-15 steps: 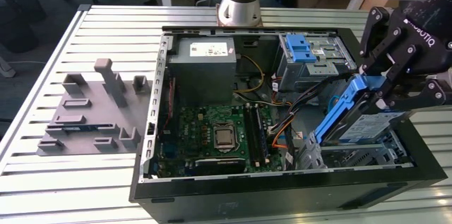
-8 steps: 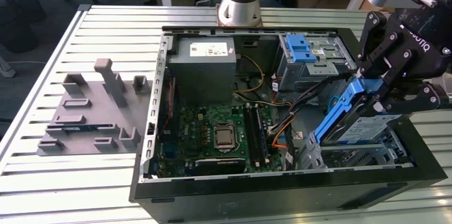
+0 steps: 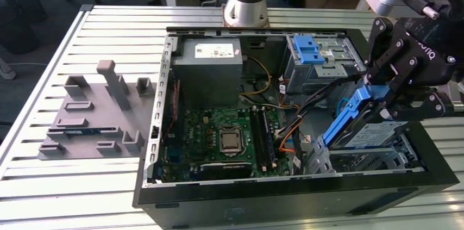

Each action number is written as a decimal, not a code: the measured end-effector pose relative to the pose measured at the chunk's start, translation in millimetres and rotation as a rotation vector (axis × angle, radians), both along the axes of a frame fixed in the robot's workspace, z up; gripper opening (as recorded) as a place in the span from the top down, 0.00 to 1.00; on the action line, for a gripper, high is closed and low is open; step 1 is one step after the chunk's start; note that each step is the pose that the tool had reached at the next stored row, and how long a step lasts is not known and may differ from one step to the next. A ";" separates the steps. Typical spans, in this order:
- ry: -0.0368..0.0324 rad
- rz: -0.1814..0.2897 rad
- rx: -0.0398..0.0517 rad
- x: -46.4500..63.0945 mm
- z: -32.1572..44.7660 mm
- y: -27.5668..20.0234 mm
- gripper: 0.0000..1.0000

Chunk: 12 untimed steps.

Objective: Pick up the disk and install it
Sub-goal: 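Insert the disk into the insertion slot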

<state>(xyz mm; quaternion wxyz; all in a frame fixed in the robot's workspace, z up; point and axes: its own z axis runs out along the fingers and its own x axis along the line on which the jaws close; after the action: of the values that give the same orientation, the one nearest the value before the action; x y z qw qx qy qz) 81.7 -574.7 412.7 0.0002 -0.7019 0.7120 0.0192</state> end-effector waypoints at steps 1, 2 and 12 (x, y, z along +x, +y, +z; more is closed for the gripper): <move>0.0000 0.000 0.0000 0.0 -0.7 -0.1 0.64; 0.0000 0.000 0.0000 0.0 -1.4 -0.1 0.64; 0.0000 0.000 0.0000 0.0 -11.4 -0.2 0.64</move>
<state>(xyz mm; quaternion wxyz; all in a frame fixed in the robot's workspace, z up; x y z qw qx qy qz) 81.7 -574.9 401.3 0.0002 -0.7019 0.7120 0.0192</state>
